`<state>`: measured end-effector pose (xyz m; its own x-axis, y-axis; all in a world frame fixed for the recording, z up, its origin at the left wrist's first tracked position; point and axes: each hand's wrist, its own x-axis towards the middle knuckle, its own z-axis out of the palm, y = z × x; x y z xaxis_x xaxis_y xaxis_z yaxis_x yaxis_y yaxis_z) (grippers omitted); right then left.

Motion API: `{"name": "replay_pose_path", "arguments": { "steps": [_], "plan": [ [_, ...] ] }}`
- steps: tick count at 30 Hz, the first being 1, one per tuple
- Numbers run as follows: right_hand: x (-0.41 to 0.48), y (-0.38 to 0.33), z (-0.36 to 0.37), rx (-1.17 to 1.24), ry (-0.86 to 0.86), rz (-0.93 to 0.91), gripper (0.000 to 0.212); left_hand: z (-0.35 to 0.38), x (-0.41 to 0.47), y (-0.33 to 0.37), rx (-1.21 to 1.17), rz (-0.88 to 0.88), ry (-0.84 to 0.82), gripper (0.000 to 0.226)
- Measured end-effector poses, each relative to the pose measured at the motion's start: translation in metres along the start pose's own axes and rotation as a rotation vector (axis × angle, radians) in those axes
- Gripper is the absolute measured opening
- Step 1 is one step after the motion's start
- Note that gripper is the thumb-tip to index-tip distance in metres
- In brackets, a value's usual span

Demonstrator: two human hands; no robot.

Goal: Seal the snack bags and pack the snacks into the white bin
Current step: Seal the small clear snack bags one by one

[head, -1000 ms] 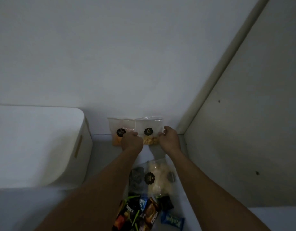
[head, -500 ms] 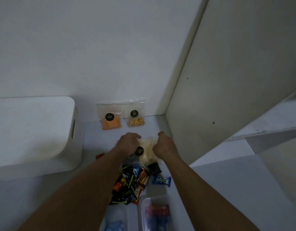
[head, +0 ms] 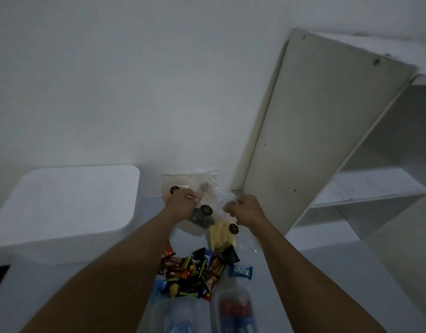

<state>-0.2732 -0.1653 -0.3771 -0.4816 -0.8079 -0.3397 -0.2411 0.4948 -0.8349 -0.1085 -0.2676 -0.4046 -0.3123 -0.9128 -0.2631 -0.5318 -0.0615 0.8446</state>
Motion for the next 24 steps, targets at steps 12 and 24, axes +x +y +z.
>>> {"name": "replay_pose_path", "arguments": {
  "steps": [12,24],
  "plan": [
    [-0.09,-0.119,-0.028,0.207,0.07,-0.336,0.003,-0.105,-0.1,0.105,-0.39,0.197,-0.009,0.007],
    [-0.136,-0.212,-0.065,0.29,-0.036,-0.608,0.011,-0.162,-0.148,0.184,-0.636,0.336,0.043,0.02]
  ]
}}
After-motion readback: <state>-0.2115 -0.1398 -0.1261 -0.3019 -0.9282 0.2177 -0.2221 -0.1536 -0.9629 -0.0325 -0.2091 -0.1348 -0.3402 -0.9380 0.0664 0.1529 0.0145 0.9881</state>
